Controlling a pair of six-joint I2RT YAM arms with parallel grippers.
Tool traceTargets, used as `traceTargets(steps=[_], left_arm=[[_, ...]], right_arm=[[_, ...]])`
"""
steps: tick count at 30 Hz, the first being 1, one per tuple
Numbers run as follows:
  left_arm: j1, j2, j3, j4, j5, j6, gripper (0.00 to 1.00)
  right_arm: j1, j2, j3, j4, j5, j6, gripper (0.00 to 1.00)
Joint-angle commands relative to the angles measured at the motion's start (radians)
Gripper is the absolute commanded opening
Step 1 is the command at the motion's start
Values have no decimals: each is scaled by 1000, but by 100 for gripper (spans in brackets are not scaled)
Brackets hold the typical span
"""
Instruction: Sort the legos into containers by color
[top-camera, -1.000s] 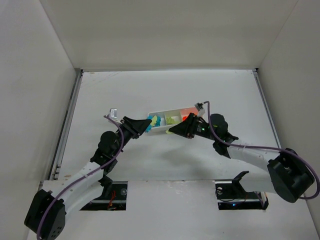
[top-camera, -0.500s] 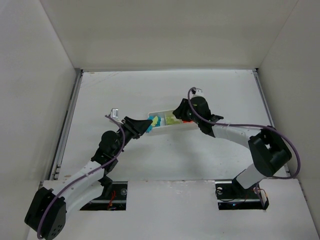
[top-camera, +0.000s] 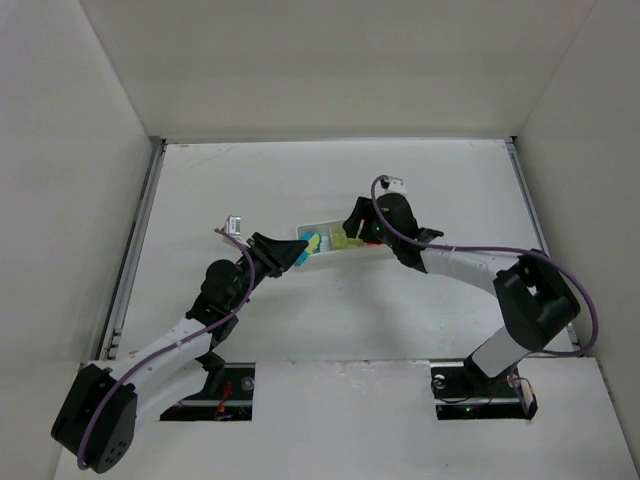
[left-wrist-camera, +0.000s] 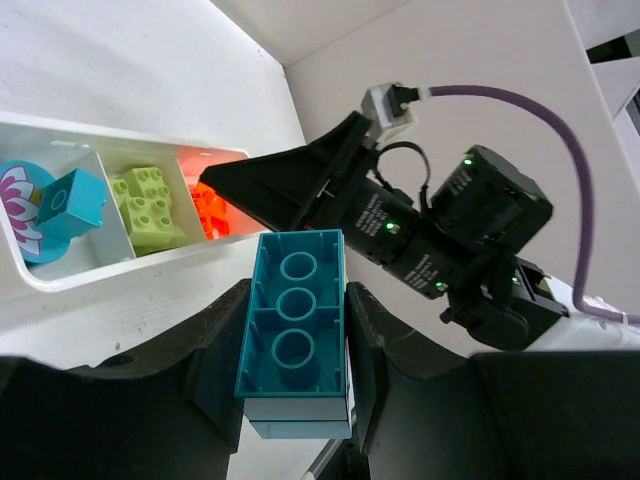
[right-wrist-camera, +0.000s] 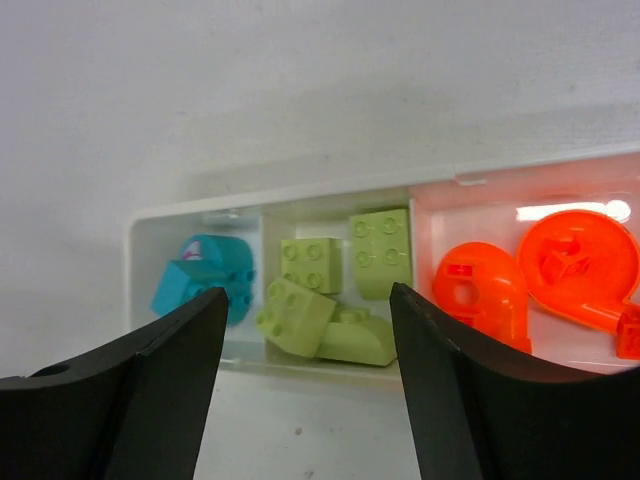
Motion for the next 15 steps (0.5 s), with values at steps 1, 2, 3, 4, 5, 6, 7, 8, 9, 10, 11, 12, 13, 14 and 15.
traceTargets(steps=[1,2,3,4,5,6,7,8,9,10,11,12,13,14,15], left_arm=[[-9,-15,-7,90,19,0,11],[-10,-20,-7,90,19,-3,11],[-12,-23,-7,90,19,-6,12],[-16,-27,-7,90,20,-7,12],[-20,-32,-9,92,22,-9,12],[-23,-37,-10,93,22,-12,12],[-24,-43,-12,93,22,-17,12],[-26,-47,-12,93,22,-23,12],[-29,-53,-12,93,22,-32,12],[-32,-57,-14,93,19,-40,12],[-38,-63,-14,96,16,-50,12],[-42,-67,-15,101,11,-60,12],[-47,-73,-17,109,8,-70,12],[-52,-80,-18,116,1,-83,12],[-58,-86,-21,124,-7,-96,12]], right_arm=[[15,-126,-4,37,-29,25,73],[18,-160,-25,45,-38,39,74],[23,-198,-50,61,-56,59,75],[28,-247,-90,99,-91,95,76],[32,-286,-128,147,-130,124,77],[37,-321,-166,202,-173,157,78],[40,-350,-202,260,-216,193,79],[40,-372,-235,320,-255,239,80],[44,-380,-265,380,-292,287,80],[54,-380,-285,441,-323,330,80],[64,-371,-299,498,-352,365,80],[74,-358,-309,555,-372,396,80],[86,-340,-315,612,-388,424,80],[103,-316,-320,673,-404,460,81],[113,-296,-323,722,-412,486,81]])
